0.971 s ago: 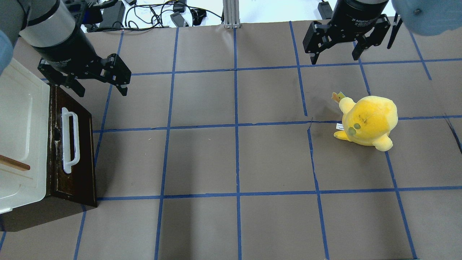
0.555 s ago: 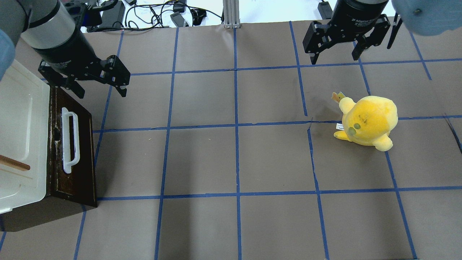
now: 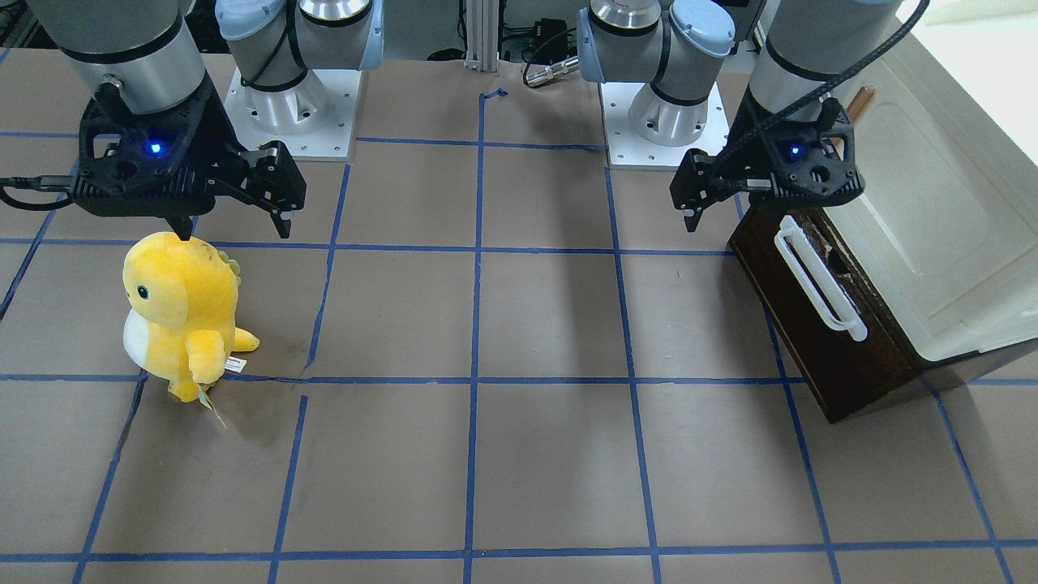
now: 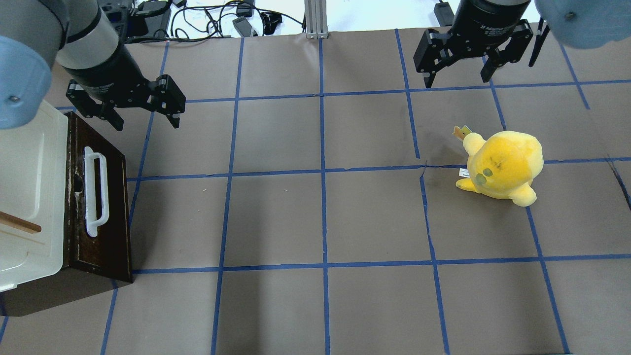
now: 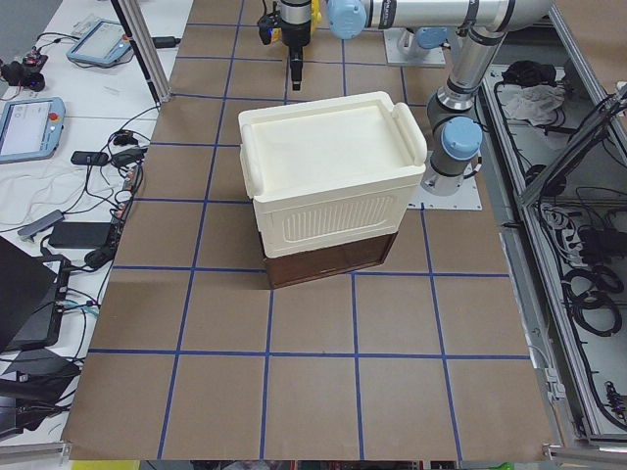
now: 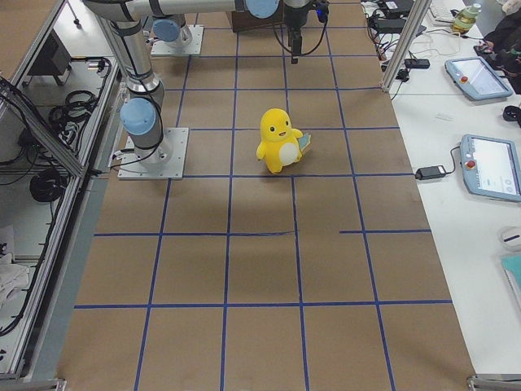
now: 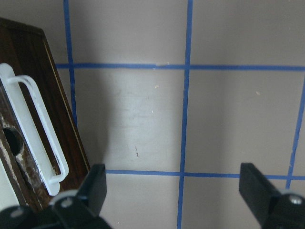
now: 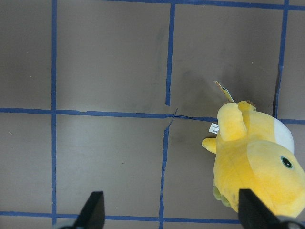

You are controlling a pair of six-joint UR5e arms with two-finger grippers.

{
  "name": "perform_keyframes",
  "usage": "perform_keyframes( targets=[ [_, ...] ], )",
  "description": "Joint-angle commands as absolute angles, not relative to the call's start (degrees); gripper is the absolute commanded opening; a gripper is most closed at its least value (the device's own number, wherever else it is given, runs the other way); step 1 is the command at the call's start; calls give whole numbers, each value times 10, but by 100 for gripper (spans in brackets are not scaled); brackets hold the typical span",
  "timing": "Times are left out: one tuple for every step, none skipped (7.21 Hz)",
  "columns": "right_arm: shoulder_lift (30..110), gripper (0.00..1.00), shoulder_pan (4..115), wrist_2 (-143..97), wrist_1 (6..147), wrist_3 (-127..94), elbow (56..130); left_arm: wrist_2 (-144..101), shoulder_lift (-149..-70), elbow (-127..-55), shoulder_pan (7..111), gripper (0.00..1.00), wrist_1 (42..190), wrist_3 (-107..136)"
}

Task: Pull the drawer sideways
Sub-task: 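Move the left gripper down to the white handle on the wooden drawer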

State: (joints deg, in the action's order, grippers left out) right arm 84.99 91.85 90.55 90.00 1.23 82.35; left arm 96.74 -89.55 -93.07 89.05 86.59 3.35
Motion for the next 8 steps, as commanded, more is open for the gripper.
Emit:
perform_keyframes(
  targets=[
    [850,100,918,905,900,12,824,1050,-911,-958,924,100,854,107],
    [850,100,918,905,900,12,824,1076,-925,-974,925,100,856,181],
    [850,100,918,905,900,12,824,1090,-935,-992,925,100,856,226],
    [850,100,918,905,900,12,824,1098,-947,-1008,925,100,861,257],
    [850,100,918,905,900,12,824,1186,-968,-1012,925,100,860,264],
    [850,100,918,905,900,13,824,1233,-992,-1014,924,100,854,258],
    [850,100,918,905,900,12,824,1240,-1018,-1013,924,100,832,258],
    [850,100,918,905,900,12,824,1243,-1040,-1009,923,100,829,264]
  ],
)
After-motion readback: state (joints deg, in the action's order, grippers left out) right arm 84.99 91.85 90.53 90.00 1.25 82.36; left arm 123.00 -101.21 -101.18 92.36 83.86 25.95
